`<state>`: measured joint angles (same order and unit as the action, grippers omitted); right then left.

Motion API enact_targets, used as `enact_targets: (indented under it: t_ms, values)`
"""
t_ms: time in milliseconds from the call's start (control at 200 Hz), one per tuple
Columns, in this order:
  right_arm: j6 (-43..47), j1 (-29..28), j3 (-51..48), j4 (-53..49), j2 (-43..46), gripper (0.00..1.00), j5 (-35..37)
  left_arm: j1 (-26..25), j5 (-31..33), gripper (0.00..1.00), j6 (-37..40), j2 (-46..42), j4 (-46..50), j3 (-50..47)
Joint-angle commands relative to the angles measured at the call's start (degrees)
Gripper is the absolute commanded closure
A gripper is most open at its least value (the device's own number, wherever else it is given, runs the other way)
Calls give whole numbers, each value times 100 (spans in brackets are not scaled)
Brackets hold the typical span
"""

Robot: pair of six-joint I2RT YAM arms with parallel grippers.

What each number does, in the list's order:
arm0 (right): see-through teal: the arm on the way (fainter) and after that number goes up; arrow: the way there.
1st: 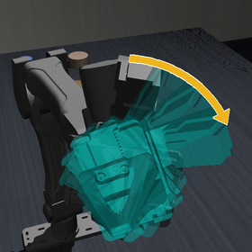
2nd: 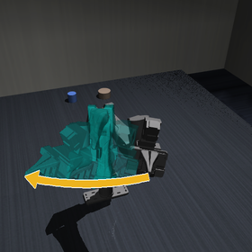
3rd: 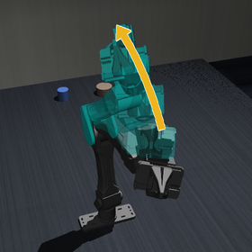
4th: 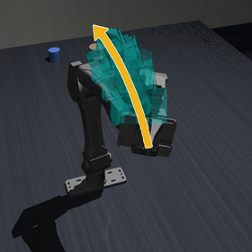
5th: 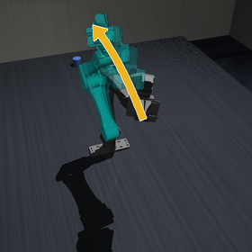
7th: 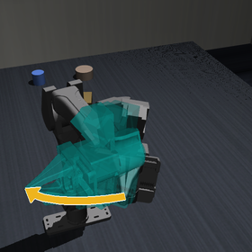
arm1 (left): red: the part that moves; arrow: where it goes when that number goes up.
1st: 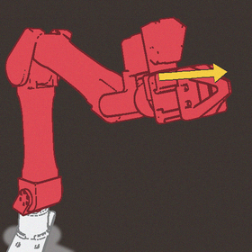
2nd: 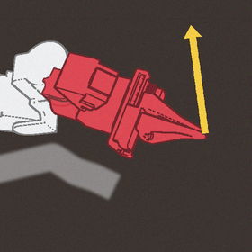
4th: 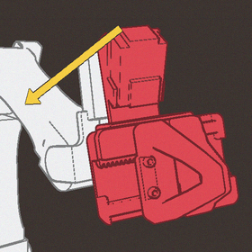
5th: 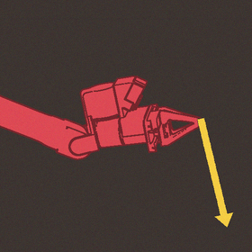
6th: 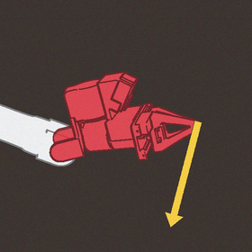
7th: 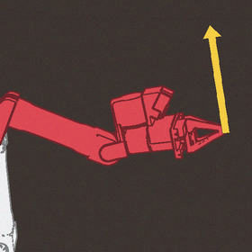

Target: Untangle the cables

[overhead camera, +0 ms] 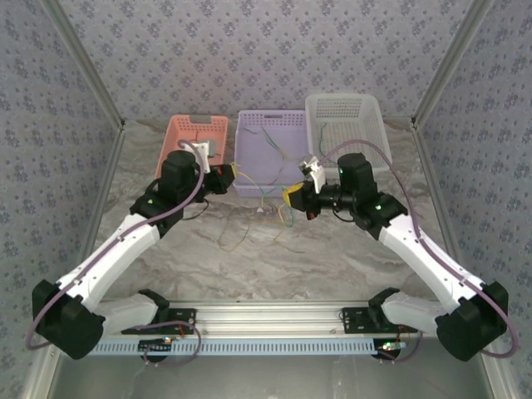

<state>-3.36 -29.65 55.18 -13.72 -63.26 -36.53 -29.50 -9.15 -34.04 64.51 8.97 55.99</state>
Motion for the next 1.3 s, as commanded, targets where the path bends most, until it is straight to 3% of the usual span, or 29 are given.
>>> enact_targets:
  t_ms: [0,165,270,455,640,799,1039,1299]
  values:
    - [99,36,-168,-372,294,100,447,341,348,100,-261,-402,144,-89]
    - [476,28,-142,-989,573,100,1037,1073,290,100,-429,-824,584,-174]
    - [748,-153,-81,-1328,626,100,1460,1674,-149,100,-590,-972,667,-117]
    - [954,-1218,169,-1668,181,100,3032,2252,-879,100,-864,-877,472,254]
    - [954,-2325,253,-1808,-355,100,4375,2877,-1995,100,-1572,-455,-635,646]
    - [948,-2824,446,-2012,-935,100,5067,2957,-2548,100,-2021,48,-1154,1253]
    - [969,-3312,804,-2374,-1880,100,5902,3002,-2512,100,-2403,301,-1268,2063]
    - [972,-3741,1018,-2367,-2252,100,6474,3002,-2753,100,-3002,412,-2019,2027]
